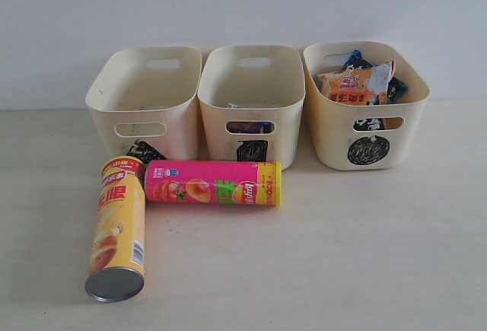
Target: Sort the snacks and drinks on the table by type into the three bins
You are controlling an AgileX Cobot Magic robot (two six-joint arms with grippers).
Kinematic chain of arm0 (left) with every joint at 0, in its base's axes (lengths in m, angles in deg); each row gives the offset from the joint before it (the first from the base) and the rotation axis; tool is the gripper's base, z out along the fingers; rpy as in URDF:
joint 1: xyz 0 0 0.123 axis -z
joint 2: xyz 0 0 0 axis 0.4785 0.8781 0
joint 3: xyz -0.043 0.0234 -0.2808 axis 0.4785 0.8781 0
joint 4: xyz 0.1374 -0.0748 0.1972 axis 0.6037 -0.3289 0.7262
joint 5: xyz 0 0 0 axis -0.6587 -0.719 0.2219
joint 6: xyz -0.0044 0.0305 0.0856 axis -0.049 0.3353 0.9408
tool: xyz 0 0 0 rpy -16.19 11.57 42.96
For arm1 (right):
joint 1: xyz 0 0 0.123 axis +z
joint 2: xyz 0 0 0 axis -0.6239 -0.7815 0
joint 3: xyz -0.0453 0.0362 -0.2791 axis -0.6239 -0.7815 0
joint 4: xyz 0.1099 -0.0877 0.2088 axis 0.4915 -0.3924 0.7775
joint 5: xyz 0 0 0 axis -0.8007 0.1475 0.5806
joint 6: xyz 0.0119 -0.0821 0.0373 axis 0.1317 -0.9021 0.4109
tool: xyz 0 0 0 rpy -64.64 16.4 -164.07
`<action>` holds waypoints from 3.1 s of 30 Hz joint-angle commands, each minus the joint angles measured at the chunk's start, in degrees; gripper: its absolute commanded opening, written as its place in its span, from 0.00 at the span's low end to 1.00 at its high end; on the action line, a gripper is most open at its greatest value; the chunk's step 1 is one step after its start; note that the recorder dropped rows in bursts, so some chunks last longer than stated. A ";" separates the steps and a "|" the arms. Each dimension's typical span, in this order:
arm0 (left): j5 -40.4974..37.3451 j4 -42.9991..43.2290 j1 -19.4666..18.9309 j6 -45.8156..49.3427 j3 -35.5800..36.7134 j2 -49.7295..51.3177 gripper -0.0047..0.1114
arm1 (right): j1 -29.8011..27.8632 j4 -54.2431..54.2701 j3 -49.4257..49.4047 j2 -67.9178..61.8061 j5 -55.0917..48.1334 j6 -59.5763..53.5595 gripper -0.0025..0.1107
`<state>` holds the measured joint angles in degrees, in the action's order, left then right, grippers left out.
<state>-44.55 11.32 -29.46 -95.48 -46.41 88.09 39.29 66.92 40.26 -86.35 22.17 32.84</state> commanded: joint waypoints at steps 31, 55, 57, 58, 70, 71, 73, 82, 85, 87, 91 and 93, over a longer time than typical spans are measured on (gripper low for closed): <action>-43.11 2.41 8.76 17.57 -48.21 58.56 0.08 | -0.11 -0.03 -0.24 0.31 0.70 -0.12 0.02; -55.13 2.16 21.60 8.63 -59.27 87.45 0.19 | -0.11 -0.03 -0.24 0.31 0.70 -0.12 0.02; -55.79 1.04 21.60 8.53 -60.17 88.66 0.32 | -0.11 -0.03 -0.24 0.31 0.70 -0.12 0.02; -55.90 0.53 21.60 8.53 -60.67 89.59 0.50 | -0.11 -0.03 -0.24 0.31 0.70 -0.12 0.02; -50.03 2.41 21.60 2.77 -60.66 100.70 0.90 | -0.11 -0.03 -0.24 0.31 0.70 -0.12 0.02; -50.03 2.41 21.60 2.77 -60.66 101.28 0.90 | -0.11 -0.03 -0.24 0.31 0.70 -0.12 0.02; -50.03 2.52 21.60 2.77 -60.66 103.47 0.90 | -0.11 -0.03 -0.24 0.31 0.70 -0.12 0.02; -49.43 3.73 21.60 2.77 -60.66 107.65 0.84 | -0.11 -0.03 -0.24 0.31 0.70 -0.12 0.02; -48.90 4.45 21.60 2.64 -60.66 108.20 0.83 | -0.11 -0.03 -0.24 0.31 0.70 -0.12 0.02; -48.92 5.50 21.60 1.77 -60.66 108.20 0.81 | -0.11 -0.03 -0.24 0.31 0.70 -0.12 0.02; -49.16 5.62 21.50 1.77 -60.66 108.20 0.65 | -0.11 -0.03 -0.24 0.31 0.70 -0.12 0.02; -48.87 5.62 21.50 1.77 -60.66 108.20 0.58 | -0.11 -0.03 -0.24 0.31 0.70 -0.12 0.02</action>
<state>-94.04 16.66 -8.08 -93.19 -106.72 196.32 39.29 66.92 40.26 -86.35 22.20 32.84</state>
